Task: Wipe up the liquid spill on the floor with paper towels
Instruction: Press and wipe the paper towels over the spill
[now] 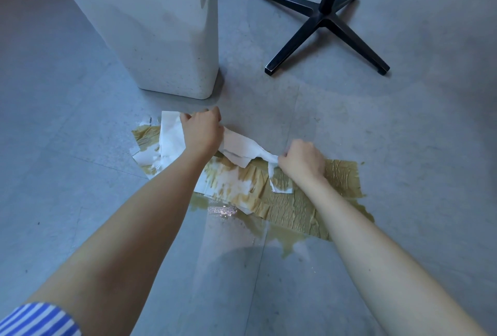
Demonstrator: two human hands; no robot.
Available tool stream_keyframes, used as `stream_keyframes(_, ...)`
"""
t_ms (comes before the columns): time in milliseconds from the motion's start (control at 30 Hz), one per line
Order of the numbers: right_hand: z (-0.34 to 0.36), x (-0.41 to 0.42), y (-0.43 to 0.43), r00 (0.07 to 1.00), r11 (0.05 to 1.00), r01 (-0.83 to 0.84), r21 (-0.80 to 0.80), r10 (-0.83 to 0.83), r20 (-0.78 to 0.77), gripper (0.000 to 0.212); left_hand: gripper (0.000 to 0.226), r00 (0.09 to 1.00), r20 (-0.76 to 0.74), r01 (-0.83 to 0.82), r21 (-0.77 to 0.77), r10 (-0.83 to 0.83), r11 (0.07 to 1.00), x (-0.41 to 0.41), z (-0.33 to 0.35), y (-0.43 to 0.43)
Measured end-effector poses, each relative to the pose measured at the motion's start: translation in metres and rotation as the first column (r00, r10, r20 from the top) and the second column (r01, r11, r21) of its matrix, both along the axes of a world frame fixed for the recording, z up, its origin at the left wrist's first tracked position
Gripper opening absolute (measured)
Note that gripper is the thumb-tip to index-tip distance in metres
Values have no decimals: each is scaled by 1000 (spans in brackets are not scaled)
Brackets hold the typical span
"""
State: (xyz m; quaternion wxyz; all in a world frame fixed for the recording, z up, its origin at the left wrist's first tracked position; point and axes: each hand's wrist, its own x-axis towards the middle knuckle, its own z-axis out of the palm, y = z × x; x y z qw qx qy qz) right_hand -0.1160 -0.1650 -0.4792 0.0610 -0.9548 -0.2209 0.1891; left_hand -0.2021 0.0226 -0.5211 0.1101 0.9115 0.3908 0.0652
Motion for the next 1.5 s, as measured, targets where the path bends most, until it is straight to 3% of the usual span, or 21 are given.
stream_keyframes(67, -6, -7, -1, 959, 958, -270, 101, 257, 122, 26, 15, 999, -6, 40, 9, -40, 999, 0, 0, 0)
stream_keyframes(133, -14, -13, 0, 851, 855, -511, 87, 489, 191, 37, 16, 997, -7, 83, 21, -83, 996, 0, 0, 0)
stream_keyframes(200, -19, -18, 3, 782, 795, -606, 32, 587, 209, 45, 16, 994, 0, 105, 2, -105, 994, 0, 1, 0)
stream_keyframes(300, -25, -23, 4, 785, 816, -577, -37, 567, 248, 46, 18, 995, 66, 80, -94, -74, 992, 1, 1, 1)
stream_keyframes(400, -25, -21, 4, 840, 892, -446, -66, 443, 314, 37, 20, 989, 144, 48, -190, -21, 981, 2, 3, 1)
stream_keyframes(533, -24, -10, 1, 890, 939, -331, -97, 344, 298, 25, 24, 988, 155, 38, -213, -4, 976, 2, 9, -2)
stream_keyframes(700, -27, -3, -4, 898, 941, -318, -116, 339, 281, 20, 27, 993, 87, 75, 32, -77, 997, -5, 13, -14)
stream_keyframes(833, -24, 1, -5, 892, 938, -330, -108, 347, 289, 19, 27, 961, 44, 261, 193, -274, 946, -23, 4, -29)
stream_keyframes(967, -21, -3, -6, 823, 908, -412, -74, 405, 399, 6, 39, 901, -83, 433, 203, -425, 878, -41, -10, -34)
stream_keyframes(1100, -18, -11, -14, 715, 842, -526, -122, 515, 474, 31, 50, 888, -133, 459, 207, -440, 864, -54, -12, -35)
stream_keyframes(1233, -17, -13, -24, 653, 792, -585, -173, 587, 478, 38, 59, 851, -339, 455, 97, -400, 885, -62, -3, -33)
stream_keyframes(1367, -21, -11, -31, 632, 768, -599, -226, 627, 455, 40, 59, 834, -383, 457, 80, -396, 886, -64, 2, -28)
stream_keyframes(1500, -22, -12, -31, 666, 799, -574, -179, 583, 466, 36, 58, 837, -384, 454, 89, -390, 887, -67, 2, -27)
